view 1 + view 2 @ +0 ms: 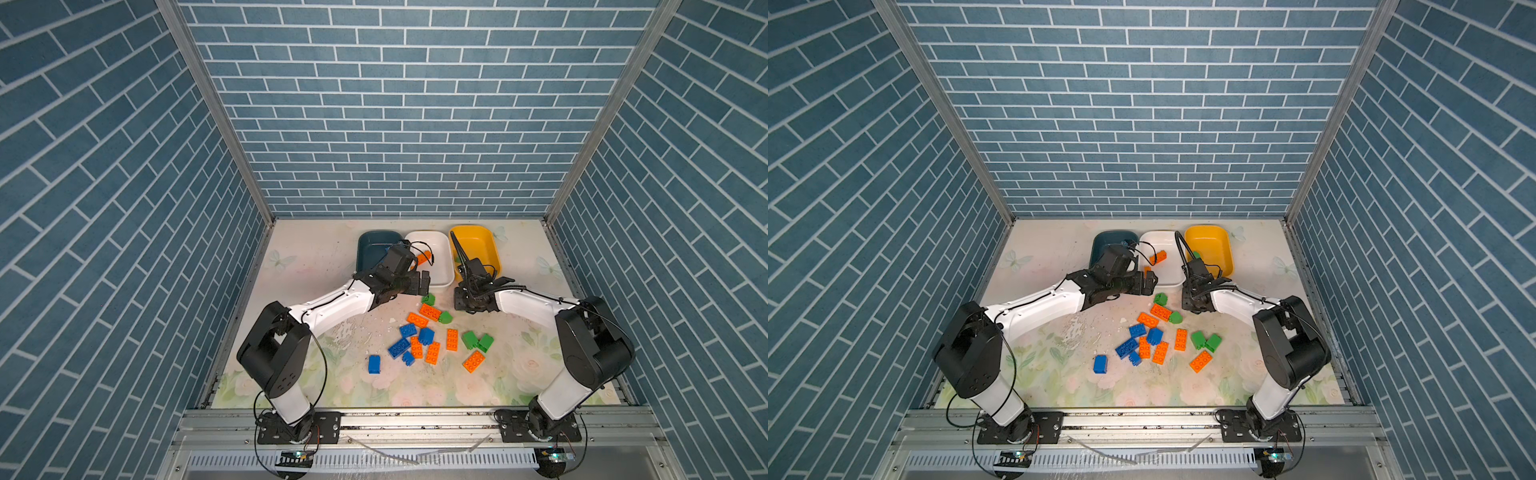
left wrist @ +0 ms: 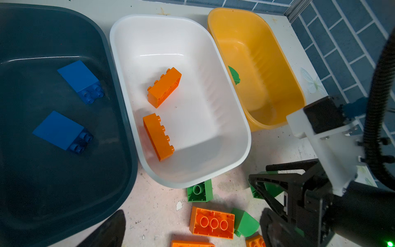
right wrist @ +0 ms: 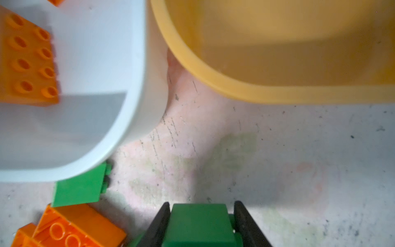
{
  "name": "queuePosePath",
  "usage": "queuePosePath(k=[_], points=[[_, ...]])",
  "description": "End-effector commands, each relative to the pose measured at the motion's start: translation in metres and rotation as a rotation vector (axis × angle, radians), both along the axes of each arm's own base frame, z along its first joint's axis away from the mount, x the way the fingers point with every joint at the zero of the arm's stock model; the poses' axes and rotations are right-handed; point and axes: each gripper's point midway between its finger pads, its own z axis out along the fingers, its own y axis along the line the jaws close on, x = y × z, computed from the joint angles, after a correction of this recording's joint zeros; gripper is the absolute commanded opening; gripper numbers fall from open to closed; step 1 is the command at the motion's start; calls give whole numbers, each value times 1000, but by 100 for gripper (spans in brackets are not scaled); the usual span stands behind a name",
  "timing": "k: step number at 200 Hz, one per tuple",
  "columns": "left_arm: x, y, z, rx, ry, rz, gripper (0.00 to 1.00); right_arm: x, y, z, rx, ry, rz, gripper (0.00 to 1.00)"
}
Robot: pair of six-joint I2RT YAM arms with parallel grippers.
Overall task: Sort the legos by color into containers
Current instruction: 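Carry the green brick with the right gripper and drop it into the yellow tub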
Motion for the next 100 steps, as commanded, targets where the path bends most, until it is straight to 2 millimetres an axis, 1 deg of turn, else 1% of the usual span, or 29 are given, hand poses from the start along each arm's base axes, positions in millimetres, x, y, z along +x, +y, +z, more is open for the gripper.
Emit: queuePosePath(k=[1, 21, 47, 84, 100], points=[[1, -4, 1, 13, -6, -9, 99, -2, 5, 10, 30, -54, 53, 40], [0, -4, 1, 12, -3, -11, 99, -2, 6, 18, 50, -90, 60, 40], [0, -2, 3, 11, -19, -7, 99, 3, 14, 38, 122, -141, 83, 39], [0, 1, 5, 11, -26, 9, 99, 21, 15, 68, 214, -212, 65, 39], [2, 8, 5, 20, -24, 52, 99, 30, 11, 78, 236, -234, 55, 38]])
